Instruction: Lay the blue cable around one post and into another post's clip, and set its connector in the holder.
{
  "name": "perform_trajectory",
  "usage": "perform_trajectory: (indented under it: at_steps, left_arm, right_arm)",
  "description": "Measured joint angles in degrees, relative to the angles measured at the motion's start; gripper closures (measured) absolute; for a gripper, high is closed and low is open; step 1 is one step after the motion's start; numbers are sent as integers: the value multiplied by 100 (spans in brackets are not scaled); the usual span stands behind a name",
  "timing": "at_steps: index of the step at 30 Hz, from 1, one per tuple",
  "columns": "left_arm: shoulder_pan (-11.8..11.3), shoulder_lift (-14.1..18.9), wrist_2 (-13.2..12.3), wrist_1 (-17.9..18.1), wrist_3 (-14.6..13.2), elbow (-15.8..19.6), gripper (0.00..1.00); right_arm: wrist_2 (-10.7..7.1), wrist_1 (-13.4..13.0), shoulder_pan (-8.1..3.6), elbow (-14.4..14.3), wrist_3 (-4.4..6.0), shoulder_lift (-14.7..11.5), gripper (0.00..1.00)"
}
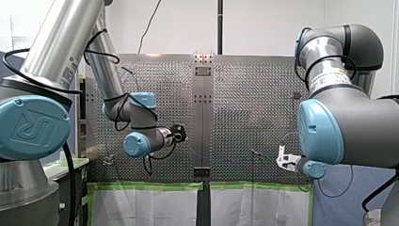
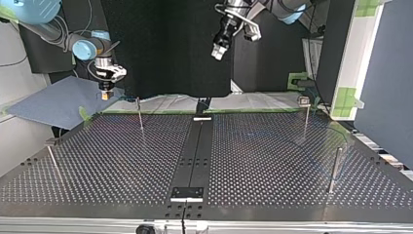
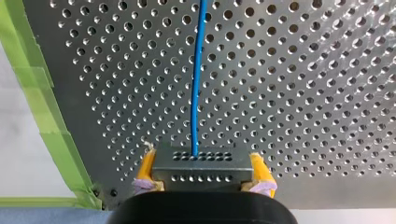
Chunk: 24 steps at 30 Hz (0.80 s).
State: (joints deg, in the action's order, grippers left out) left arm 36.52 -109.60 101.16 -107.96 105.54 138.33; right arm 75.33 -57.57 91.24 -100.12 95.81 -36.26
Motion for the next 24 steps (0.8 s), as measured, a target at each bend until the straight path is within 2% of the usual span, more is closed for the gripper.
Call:
perform_trajectory:
  at_steps: [10, 16, 24]
  left_arm:
    - [-11, 0, 20, -204, -71, -210, 0]
    - [-38, -1, 199, -478, -216, -215, 0]
    - [-51, -2, 417, -793, -400, -217, 0]
  right_arm:
    - [0, 4, 15, 4, 0, -1, 100]
    - [3, 21, -42, 57, 85, -1, 100]
    - [67, 7, -99, 94, 102, -4, 100]
